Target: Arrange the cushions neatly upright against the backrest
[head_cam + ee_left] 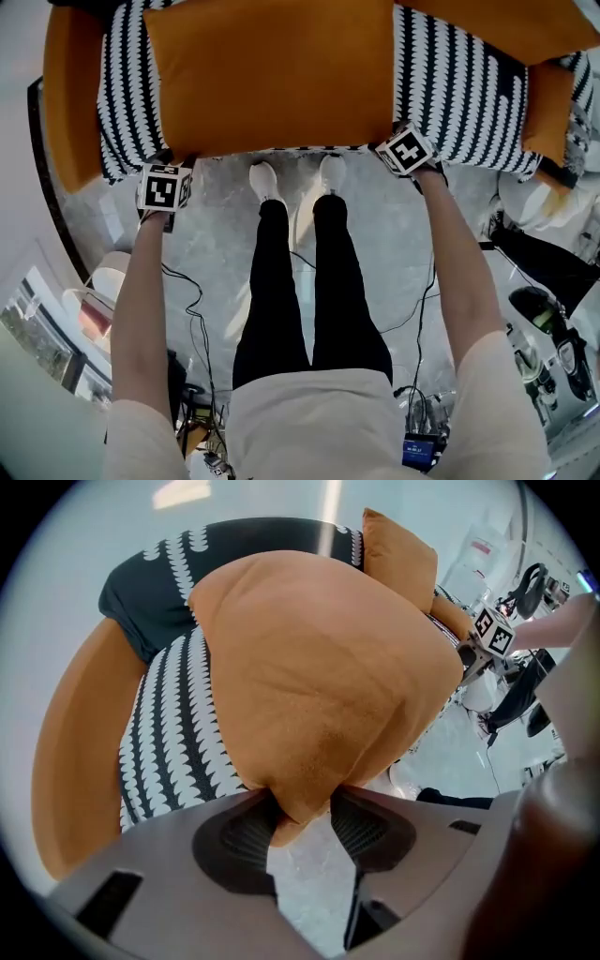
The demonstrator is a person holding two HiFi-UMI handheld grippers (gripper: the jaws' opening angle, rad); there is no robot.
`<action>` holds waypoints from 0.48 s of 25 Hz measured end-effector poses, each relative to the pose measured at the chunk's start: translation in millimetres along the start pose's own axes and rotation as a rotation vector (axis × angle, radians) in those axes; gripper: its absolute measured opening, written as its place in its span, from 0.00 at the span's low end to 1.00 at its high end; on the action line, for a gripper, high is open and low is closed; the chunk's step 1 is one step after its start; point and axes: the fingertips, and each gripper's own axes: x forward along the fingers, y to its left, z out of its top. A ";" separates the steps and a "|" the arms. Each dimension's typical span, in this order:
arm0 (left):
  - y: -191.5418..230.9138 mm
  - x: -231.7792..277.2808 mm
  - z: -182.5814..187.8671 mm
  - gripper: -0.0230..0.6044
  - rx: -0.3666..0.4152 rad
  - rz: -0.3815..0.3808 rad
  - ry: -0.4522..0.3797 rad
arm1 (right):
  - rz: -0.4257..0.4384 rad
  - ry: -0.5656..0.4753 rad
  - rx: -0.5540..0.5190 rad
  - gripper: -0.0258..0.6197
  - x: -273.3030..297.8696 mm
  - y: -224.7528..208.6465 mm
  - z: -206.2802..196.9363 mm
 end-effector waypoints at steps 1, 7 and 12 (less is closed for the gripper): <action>-1.4 0.4 1.8 0.33 0.011 -0.004 -0.002 | -0.005 0.001 0.001 0.46 0.3 -0.4 2.1; -4.7 -12.7 12.1 0.17 0.054 0.004 -0.024 | -0.011 -0.028 0.018 0.27 -19.5 3.8 18.4; 5.8 -36.1 26.5 0.14 0.038 -0.025 -0.059 | 0.016 -0.031 -0.007 0.21 -55.9 11.3 36.2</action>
